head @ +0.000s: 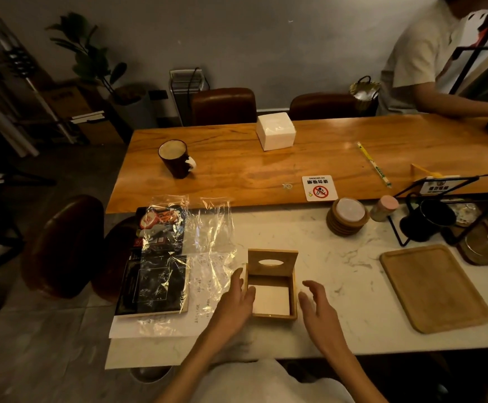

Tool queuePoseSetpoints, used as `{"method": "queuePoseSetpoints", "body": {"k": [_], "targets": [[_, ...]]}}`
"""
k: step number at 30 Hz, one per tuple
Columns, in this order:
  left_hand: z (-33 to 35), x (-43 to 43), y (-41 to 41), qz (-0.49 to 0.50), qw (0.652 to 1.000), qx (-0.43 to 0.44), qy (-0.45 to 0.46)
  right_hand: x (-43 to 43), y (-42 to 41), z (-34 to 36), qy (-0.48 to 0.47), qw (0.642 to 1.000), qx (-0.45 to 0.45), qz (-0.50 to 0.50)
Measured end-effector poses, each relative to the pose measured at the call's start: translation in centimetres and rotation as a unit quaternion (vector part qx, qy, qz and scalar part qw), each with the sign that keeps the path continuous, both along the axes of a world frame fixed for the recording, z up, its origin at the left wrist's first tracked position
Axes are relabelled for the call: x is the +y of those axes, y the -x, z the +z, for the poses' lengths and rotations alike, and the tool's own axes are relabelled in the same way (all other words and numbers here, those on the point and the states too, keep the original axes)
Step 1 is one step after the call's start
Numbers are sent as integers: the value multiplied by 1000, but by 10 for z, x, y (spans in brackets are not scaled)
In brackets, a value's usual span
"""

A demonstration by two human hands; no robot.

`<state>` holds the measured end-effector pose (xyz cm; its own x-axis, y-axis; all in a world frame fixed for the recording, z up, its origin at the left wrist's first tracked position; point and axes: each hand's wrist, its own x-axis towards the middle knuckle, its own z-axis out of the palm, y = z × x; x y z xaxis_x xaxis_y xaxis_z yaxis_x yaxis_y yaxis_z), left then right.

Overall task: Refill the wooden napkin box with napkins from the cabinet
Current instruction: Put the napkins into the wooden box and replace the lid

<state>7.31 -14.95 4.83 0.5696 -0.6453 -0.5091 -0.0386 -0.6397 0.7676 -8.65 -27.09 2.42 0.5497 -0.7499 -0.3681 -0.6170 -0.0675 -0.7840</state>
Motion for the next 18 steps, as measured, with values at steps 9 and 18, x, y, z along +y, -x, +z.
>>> {"method": "queuePoseSetpoints", "body": {"k": [9,18], "targets": [[-21,0,-11,27,979,199,18,-6,-13,15,-267,957,-88,-72],[24,-19,-38,92,957,253,104,-43,-26,28,-299,944,-132,-46]]}}
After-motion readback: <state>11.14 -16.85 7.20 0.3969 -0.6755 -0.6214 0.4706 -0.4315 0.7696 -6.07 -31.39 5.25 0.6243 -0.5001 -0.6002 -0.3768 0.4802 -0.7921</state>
